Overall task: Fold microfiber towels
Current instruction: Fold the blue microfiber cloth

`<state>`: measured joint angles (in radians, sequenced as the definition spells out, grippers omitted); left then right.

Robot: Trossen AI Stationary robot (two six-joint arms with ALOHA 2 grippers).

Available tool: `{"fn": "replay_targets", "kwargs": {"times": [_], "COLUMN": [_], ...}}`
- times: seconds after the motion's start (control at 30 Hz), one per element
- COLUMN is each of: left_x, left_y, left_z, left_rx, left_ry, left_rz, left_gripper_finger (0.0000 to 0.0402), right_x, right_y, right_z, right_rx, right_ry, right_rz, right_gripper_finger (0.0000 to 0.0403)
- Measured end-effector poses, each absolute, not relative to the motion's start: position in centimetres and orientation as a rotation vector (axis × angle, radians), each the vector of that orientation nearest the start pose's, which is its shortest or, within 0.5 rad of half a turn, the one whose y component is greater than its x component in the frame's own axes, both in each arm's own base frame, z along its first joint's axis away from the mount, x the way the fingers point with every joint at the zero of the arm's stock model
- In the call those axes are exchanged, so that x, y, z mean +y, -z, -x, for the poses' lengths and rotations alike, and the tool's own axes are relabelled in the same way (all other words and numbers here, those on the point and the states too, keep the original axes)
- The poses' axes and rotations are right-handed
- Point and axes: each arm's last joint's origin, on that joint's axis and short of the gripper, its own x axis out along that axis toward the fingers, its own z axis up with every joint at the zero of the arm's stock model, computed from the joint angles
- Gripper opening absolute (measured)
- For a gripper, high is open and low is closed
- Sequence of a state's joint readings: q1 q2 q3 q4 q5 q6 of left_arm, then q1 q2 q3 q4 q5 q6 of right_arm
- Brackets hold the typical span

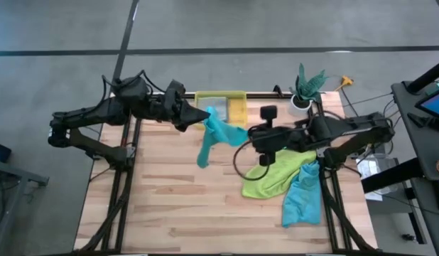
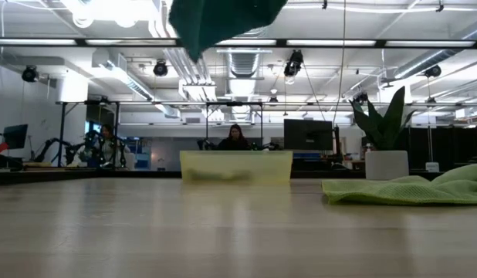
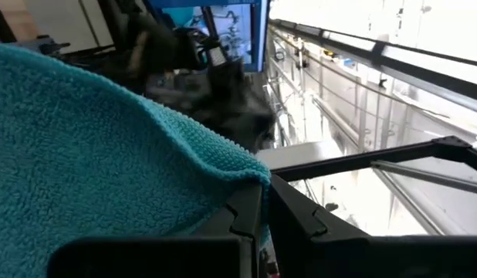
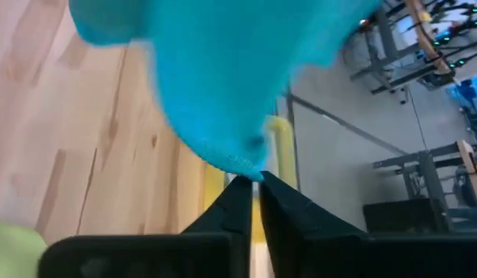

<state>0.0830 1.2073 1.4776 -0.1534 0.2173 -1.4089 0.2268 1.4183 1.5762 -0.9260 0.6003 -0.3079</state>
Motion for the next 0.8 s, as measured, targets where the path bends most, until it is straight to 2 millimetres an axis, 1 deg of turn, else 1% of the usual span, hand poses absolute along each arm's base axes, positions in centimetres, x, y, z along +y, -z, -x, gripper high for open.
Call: {"fn": "replay_targets", "kwargs": {"times": [0.1, 0.17, 0.3, 0.4, 0.6, 0.8], "left_x": [1.4, 1.4, 1.4, 1.4, 1.4, 1.5], "left_y": [-48.4, -48.4, -48.4, -48.6, -49.0, -49.6], "left_z": [-24.2, -24.3, -24.3, -24.2, -24.0, -23.8], "left_rx": [-0.001, 0.0, -0.003, -0.012, -0.036, -0.099], "left_ry": [0.193, 0.192, 0.194, 0.2, 0.199, 0.214], "left_rz": [1.387, 1.388, 1.387, 1.385, 1.383, 1.376], "left_gripper_finger": [0.0006, 0.0006, 0.0006, 0.0006, 0.0006, 0.0006], "right_x": [4.4, 4.3, 4.1, 4.2, 4.6, 4.7], "right_y": [-41.4, -41.9, -42.3, -42.2, -41.8, -41.4], "right_z": [-26.5, -25.9, -24.9, -24.5, -24.8, -25.4], "right_rx": [0.707, 0.687, 0.689, 0.708, 0.718, 0.728], "right_ry": [0.268, 0.272, 0.261, 0.196, 0.073, 0.069], "right_rz": [0.559, 0.548, 0.55, 0.536, 0.456, 0.442], "right_gripper_finger": [0.001, 0.0009, 0.001, 0.0018, 0.0059, 0.0121]}}
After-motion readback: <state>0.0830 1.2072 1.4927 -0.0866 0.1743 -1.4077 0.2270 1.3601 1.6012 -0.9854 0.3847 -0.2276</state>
